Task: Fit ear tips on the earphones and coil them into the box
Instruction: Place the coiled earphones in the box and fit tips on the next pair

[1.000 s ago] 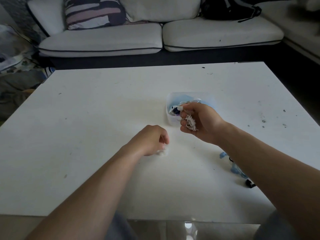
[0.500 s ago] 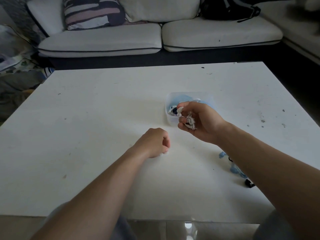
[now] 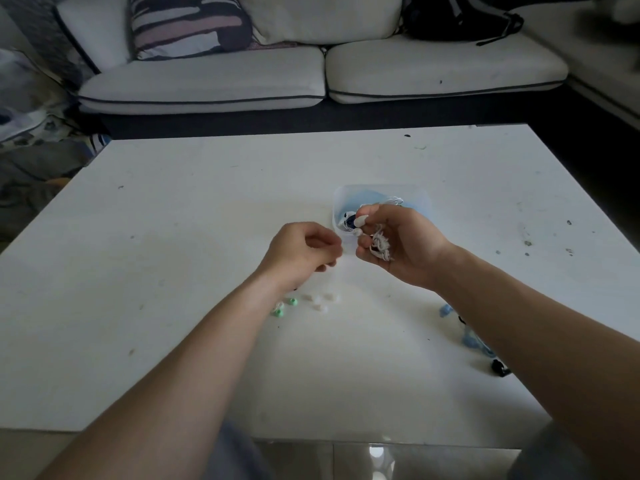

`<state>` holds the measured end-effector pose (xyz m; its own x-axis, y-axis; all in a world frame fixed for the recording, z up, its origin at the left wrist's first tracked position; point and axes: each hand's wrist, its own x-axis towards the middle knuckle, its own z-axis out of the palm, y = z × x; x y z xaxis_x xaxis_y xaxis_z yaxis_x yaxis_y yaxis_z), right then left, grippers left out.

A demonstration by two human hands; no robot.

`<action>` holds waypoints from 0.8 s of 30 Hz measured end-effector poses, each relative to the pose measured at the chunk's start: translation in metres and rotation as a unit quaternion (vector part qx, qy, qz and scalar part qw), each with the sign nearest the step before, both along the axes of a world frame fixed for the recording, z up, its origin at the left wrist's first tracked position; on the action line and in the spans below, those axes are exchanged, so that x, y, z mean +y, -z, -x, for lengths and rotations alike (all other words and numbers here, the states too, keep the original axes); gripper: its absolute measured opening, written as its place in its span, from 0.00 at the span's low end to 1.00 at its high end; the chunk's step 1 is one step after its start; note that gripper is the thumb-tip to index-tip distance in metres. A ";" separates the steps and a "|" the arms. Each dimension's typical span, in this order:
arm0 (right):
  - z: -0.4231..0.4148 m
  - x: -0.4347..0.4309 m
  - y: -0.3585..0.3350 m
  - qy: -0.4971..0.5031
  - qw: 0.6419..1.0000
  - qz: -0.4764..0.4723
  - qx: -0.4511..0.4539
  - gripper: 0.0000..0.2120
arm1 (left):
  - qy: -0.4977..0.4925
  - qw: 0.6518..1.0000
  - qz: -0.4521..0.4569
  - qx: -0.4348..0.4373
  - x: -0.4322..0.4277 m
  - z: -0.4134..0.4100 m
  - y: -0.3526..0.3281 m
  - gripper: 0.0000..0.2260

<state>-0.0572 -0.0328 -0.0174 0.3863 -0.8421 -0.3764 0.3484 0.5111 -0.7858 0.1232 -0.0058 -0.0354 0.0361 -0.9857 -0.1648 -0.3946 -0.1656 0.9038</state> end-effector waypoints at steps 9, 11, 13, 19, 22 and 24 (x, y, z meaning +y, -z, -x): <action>-0.004 0.000 0.001 -0.033 0.998 0.047 0.020 0.07 | -0.009 0.991 0.008 0.133 0.004 0.010 -0.011 0.02; -0.005 0.002 0.002 -0.037 0.997 0.060 0.022 0.06 | -0.015 0.993 0.030 0.114 0.006 0.011 -0.011 0.02; -0.006 0.005 0.003 -0.032 0.997 0.069 0.027 0.07 | -0.019 0.994 0.062 0.083 0.006 0.013 -0.011 0.03; -0.012 0.008 0.005 0.031 0.997 0.049 0.042 0.10 | -0.053 0.988 0.147 0.014 0.005 0.016 -0.009 0.01; -0.012 0.008 0.004 0.037 0.997 0.039 0.054 0.10 | -0.044 0.987 0.150 0.025 0.004 0.015 -0.009 0.02; -0.011 0.008 0.003 0.039 0.996 0.039 0.067 0.09 | -0.038 0.988 0.146 0.038 0.004 0.015 -0.009 0.02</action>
